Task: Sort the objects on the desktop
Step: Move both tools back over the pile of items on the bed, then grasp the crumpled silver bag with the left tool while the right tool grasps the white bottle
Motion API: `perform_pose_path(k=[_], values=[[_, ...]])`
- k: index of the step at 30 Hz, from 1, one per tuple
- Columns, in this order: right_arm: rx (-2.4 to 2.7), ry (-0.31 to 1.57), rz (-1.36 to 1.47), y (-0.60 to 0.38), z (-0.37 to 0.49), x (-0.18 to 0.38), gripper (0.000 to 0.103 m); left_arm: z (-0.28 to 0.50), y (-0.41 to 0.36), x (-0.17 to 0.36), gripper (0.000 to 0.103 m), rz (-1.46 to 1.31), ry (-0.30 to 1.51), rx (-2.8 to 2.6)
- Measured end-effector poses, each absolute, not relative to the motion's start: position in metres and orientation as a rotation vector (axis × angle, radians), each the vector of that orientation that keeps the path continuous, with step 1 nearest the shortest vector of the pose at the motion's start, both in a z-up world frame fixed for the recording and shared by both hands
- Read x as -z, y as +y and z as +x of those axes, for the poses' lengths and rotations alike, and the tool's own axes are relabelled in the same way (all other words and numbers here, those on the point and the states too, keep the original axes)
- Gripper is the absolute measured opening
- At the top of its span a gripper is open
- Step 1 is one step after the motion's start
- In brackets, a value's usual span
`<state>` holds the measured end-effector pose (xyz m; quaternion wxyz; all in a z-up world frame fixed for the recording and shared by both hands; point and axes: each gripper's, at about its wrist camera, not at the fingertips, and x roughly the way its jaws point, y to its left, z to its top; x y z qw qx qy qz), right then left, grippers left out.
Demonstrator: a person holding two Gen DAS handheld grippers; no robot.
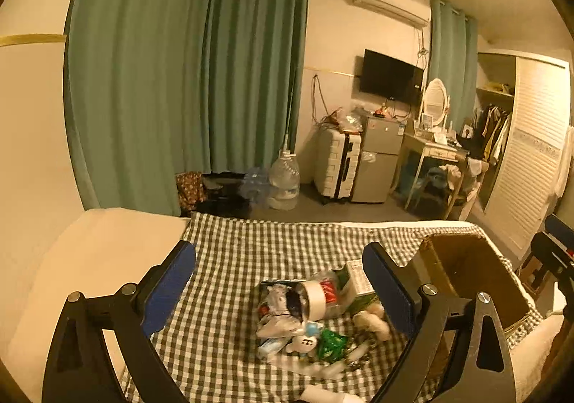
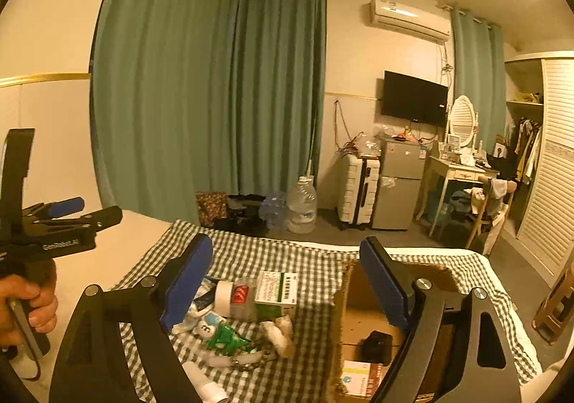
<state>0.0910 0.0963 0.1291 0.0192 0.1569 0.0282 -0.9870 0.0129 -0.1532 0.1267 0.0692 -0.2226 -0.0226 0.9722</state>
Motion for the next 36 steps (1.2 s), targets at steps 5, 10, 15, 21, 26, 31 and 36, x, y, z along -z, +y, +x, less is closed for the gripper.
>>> perform_pose_path(k=[5,10,15,21,26,31,36], values=[[3.008,0.116,0.532,0.082,0.08,-0.114,0.087,0.007,-0.156,-0.112,0.103,-0.693,-0.015,-2.951],[2.952,0.143,0.615,0.07,0.066,-0.091,0.088,-0.007,-0.156,-0.094,0.103,-0.76,0.006,-2.936],[2.891,0.126,0.723,0.066,0.049,-0.071,0.088,-0.021,-0.152,-0.074,0.103,-0.854,0.061,-2.907],[2.819,0.065,0.864,0.068,0.028,-0.044,0.089,-0.037,-0.148,-0.05,0.103,-0.957,0.105,-2.873],[2.777,0.068,0.943,0.069,0.016,-0.02,0.089,-0.051,-0.142,-0.031,0.103,-1.035,0.142,-2.845],[2.722,0.079,1.025,0.068,0.002,0.001,0.089,-0.064,-0.139,-0.017,0.103,-1.101,0.142,-2.82],[2.643,0.148,1.098,0.06,-0.008,0.024,0.089,-0.077,-0.135,-0.001,0.103,-1.169,0.156,-2.797]])
